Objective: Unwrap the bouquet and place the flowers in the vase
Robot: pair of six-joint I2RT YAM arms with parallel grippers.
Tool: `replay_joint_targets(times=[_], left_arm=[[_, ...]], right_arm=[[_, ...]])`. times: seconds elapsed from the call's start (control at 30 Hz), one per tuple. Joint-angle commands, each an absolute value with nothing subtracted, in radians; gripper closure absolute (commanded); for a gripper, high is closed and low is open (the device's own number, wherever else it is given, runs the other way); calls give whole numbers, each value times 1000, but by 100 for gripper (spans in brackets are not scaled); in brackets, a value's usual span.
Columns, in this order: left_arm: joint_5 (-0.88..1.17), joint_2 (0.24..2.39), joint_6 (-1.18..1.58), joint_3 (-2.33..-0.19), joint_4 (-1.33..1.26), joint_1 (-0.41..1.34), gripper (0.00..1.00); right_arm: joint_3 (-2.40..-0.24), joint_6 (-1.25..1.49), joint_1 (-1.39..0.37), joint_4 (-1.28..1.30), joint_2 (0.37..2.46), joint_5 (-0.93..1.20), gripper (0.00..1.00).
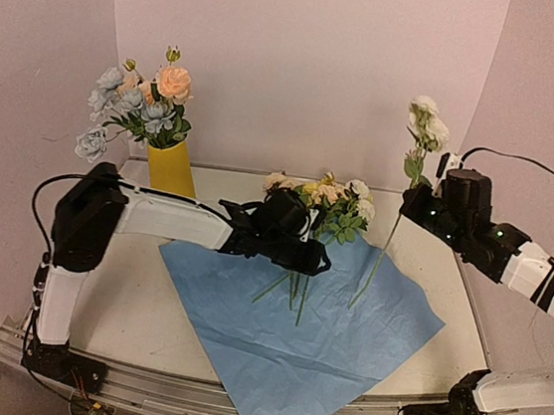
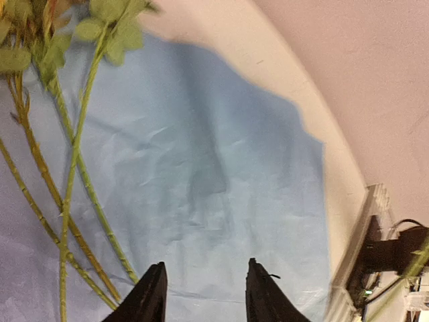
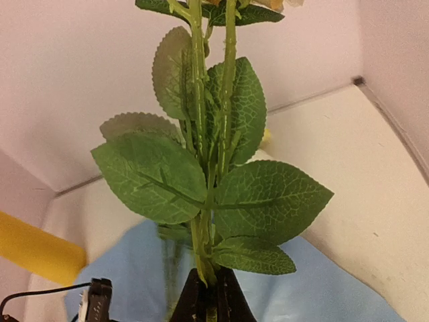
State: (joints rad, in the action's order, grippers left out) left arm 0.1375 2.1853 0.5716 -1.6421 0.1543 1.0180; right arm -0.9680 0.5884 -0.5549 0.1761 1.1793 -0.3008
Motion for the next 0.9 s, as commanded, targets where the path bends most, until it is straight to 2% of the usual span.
replay_joint_targets(times=[0.0,0.03,0.13,0.27,0.37,0.53,0.73,0.87], left_arm=[[212,1910,521,-1490,-136,1045,55],[216,1853,497,-1446,-174,1056,49],[235,1798,456,-1441,-196,1073,41],[294,1775,442,-1468,-234,1075,40],[167,1736,418,-1480,-235,1070,37],[165,1754,411,-1577,-233,1048,33],[147,1752,411,-1629,-235,1036,33],[142,1735,402,-1638,-235,1030,40]], right_arm=[[-972,438,-555,-50,1154,-23,100],[-962,429,-556,-107,1142,60,100],[-928,420,-556,-227,1125,177,100],[-886,415,-558,-366,1116,327,100],[-866,401,-568,-438,1114,421,100],[-863,363,-615,-459,1119,473,100],[-866,358,-643,-456,1123,475,100],[-860,354,-654,-455,1120,485,100]])
